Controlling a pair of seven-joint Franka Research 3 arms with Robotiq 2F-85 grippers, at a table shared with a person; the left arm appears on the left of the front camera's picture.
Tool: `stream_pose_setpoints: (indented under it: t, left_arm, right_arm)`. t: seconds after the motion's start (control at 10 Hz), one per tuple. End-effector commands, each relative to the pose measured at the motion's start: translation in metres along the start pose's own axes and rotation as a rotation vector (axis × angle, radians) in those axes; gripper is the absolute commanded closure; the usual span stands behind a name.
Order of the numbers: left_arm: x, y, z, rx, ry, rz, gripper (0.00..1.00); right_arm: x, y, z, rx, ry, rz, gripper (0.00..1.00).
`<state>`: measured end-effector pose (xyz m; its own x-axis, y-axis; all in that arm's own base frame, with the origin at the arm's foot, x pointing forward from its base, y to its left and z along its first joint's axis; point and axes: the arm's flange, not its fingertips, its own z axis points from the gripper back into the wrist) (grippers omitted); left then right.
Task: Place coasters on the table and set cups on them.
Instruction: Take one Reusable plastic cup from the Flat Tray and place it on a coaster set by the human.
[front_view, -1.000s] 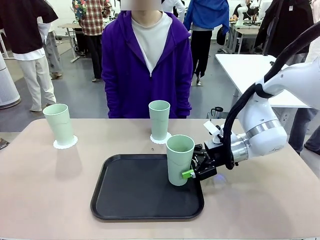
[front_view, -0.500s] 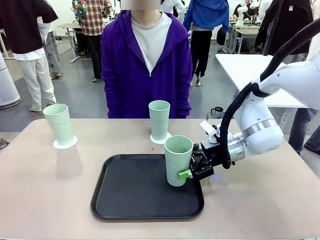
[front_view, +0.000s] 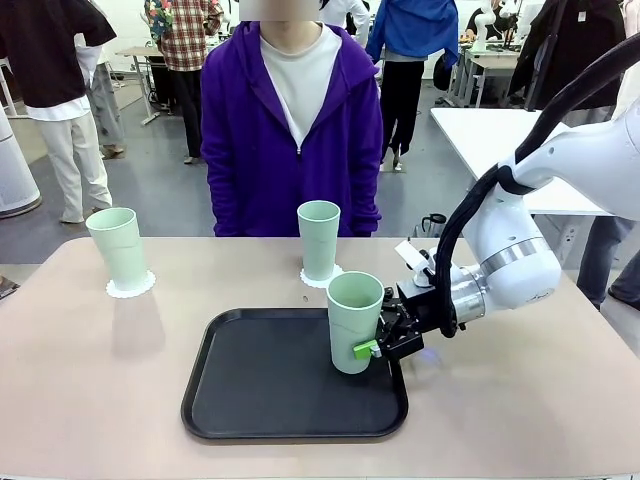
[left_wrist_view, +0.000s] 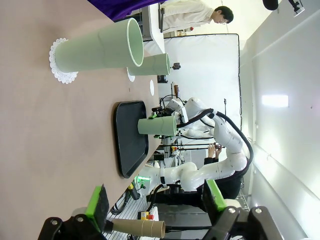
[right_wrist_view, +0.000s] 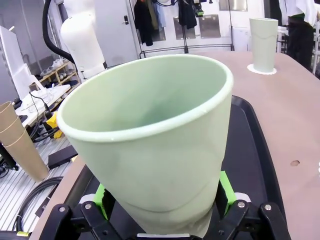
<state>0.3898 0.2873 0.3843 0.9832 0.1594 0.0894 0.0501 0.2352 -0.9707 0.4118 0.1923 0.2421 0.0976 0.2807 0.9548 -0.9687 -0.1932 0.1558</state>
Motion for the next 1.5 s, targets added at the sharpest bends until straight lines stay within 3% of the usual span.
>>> stream_pose_setpoints:
  t: [0.0, 0.1, 0.2, 0.3, 0.7, 1.1, 1.4]
  left_arm:
    - [-0.002, -0.001, 0.001, -0.003, -0.003, -0.002, 0.00]
    - [-0.002, -0.001, 0.001, -0.003, -0.003, -0.002, 0.00]
    - [-0.002, -0.001, 0.001, -0.003, -0.003, -0.002, 0.00]
    - [-0.002, -0.001, 0.001, -0.003, -0.003, -0.002, 0.00]
    - [-0.002, -0.001, 0.001, -0.003, -0.003, -0.002, 0.00]
    - [-0.002, -0.001, 0.001, -0.003, -0.003, -0.002, 0.00]
    - [-0.002, -0.001, 0.001, -0.003, -0.003, -0.002, 0.00]
  right_arm:
    - [-0.001, -0.006, -0.008, -0.008, -0.040, 0.015, 0.00]
    - [-0.002, -0.007, -0.008, -0.003, -0.044, 0.021, 0.39]
    - [-0.003, -0.007, -0.008, 0.003, -0.036, 0.023, 0.58]
    - [-0.003, -0.007, -0.008, 0.007, -0.034, 0.024, 0.98]
    - [0.015, 0.007, 0.006, -0.028, -0.047, -0.031, 1.00]
    - [0.127, 0.047, 0.103, -0.126, -0.080, -0.059, 1.00]
    - [0.181, 0.061, 0.136, -0.183, -0.035, -0.073, 1.00]
